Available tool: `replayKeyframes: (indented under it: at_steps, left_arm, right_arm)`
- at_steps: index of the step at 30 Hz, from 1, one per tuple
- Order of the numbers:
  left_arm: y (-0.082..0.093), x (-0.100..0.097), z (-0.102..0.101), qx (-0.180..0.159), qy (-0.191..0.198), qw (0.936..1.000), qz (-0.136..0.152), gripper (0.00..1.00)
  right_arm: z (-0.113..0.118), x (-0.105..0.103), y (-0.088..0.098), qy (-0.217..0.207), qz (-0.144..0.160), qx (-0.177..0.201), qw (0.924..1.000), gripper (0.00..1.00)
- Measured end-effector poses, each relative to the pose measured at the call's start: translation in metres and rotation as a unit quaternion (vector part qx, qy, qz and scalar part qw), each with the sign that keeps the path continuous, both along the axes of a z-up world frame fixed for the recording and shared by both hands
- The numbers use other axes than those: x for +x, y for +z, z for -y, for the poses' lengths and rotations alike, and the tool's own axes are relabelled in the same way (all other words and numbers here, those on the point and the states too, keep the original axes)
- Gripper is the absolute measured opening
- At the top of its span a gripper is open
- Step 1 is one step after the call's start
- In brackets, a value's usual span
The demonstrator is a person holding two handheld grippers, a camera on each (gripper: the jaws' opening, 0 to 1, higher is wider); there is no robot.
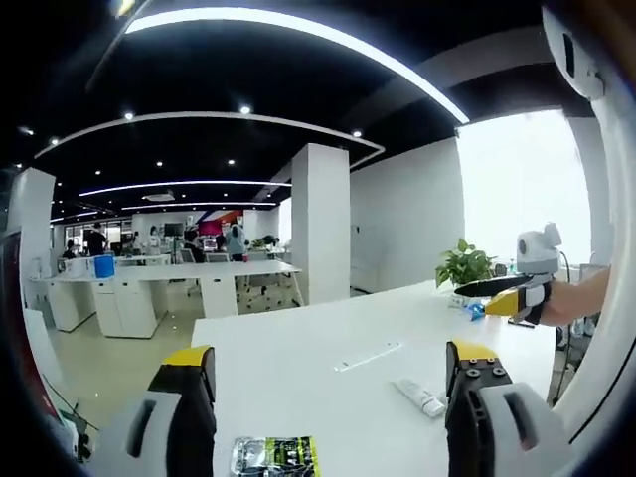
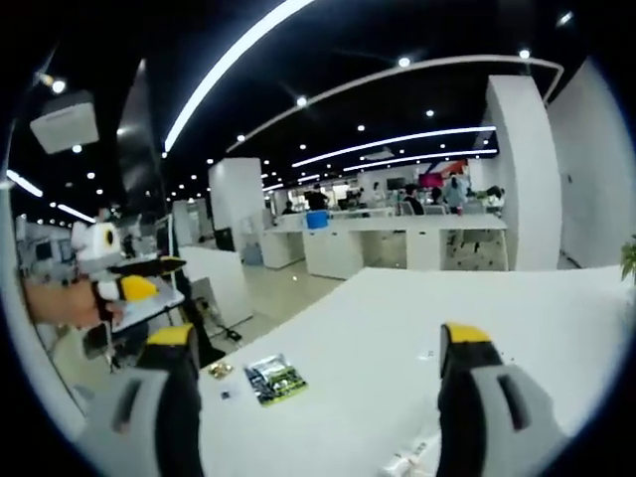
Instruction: Arrange the skincare products in the storage area until every visible bottle or jar stands upright without overlapping.
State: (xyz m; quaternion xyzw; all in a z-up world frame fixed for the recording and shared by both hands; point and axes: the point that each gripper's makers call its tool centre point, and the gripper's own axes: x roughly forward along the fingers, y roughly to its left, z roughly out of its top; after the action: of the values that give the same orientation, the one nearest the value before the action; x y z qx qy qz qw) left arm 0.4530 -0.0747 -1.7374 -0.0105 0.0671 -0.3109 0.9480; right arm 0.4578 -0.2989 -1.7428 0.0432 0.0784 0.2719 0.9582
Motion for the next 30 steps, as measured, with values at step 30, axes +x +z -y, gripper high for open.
replayKeyframes:
  at_steps: [30]
  left_arm:
    - [-0.021,-0.002,0.009,0.030,-0.027,0.9990,-0.018,0.88]
  right_arm:
    - [0.014,0.003,-0.012,-0.018,-0.016,-0.024,0.9994,0.99]
